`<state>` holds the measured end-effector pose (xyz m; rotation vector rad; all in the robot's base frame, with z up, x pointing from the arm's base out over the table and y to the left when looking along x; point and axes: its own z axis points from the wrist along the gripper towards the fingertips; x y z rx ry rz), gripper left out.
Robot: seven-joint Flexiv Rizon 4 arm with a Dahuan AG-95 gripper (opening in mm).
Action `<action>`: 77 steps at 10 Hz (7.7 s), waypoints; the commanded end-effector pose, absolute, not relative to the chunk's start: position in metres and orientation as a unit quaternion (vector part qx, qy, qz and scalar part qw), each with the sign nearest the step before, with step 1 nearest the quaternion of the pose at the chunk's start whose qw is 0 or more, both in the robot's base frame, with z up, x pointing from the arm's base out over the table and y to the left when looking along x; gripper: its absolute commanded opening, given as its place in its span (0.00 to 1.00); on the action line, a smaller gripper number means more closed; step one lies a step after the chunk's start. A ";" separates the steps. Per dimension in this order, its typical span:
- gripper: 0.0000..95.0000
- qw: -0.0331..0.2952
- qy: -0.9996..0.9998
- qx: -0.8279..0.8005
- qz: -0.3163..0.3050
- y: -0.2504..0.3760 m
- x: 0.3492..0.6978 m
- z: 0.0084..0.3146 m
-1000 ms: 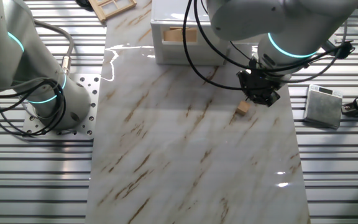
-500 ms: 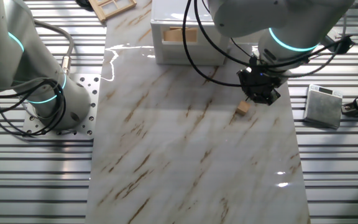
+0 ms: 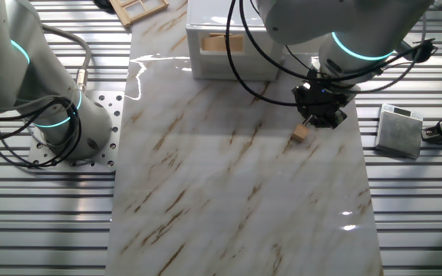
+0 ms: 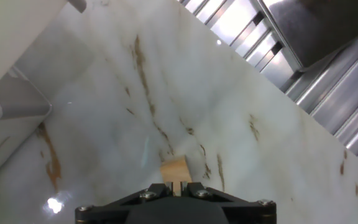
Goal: Put things in the drawer
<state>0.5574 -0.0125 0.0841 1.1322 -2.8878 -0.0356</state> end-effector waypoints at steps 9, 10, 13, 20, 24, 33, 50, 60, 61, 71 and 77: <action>0.60 0.003 -0.895 0.444 -0.026 -0.022 0.575 0.042; 0.60 0.003 -0.895 0.445 -0.026 -0.022 0.574 0.041; 0.60 0.006 -0.899 0.436 -0.026 -0.016 0.567 0.035; 0.60 0.009 -0.901 0.434 -0.018 -0.011 0.560 0.028; 0.40 0.008 -0.902 0.431 -0.018 -0.009 0.561 0.025; 0.00 0.012 -0.908 0.419 -0.017 -0.008 0.560 0.028; 0.00 0.028 -0.930 0.366 -0.018 -0.032 0.555 0.129; 0.00 0.023 -0.940 0.340 -0.014 -0.032 0.552 0.134; 0.00 0.022 -0.940 0.339 -0.016 -0.032 0.552 0.134; 0.00 0.032 -0.962 0.270 -0.021 0.026 0.528 0.215; 0.00 0.034 -0.961 0.273 -0.014 0.038 0.527 0.216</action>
